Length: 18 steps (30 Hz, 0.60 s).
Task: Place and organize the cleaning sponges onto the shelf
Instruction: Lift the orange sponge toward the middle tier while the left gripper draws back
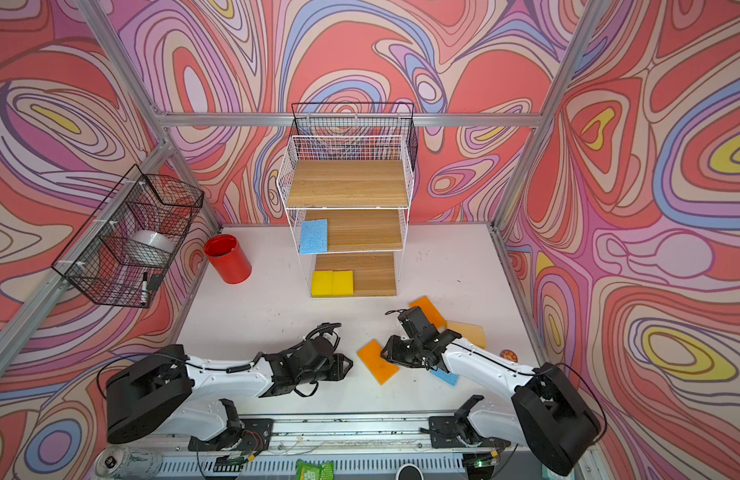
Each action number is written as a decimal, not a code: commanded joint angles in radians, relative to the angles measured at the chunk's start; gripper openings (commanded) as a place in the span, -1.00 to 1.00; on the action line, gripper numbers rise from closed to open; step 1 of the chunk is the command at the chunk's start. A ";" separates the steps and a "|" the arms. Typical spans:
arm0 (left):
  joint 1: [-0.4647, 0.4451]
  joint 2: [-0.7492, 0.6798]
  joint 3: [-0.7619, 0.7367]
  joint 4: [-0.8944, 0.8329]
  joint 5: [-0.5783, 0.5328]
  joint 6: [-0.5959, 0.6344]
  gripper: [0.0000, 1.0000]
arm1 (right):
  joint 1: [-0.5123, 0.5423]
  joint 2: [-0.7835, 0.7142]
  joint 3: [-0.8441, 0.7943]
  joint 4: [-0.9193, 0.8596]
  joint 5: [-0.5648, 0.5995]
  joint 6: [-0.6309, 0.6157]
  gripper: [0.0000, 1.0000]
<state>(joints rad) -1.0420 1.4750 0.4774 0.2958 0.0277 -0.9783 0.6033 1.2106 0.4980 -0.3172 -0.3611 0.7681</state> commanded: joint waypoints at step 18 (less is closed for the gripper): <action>-0.010 0.157 0.132 0.088 0.040 -0.024 -0.23 | -0.004 0.024 -0.072 0.166 -0.090 0.037 -0.52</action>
<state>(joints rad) -1.0466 1.6192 0.5961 0.3557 0.0490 -0.9848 0.6025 1.2236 0.4370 -0.2085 -0.4362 0.8017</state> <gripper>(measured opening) 0.391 0.253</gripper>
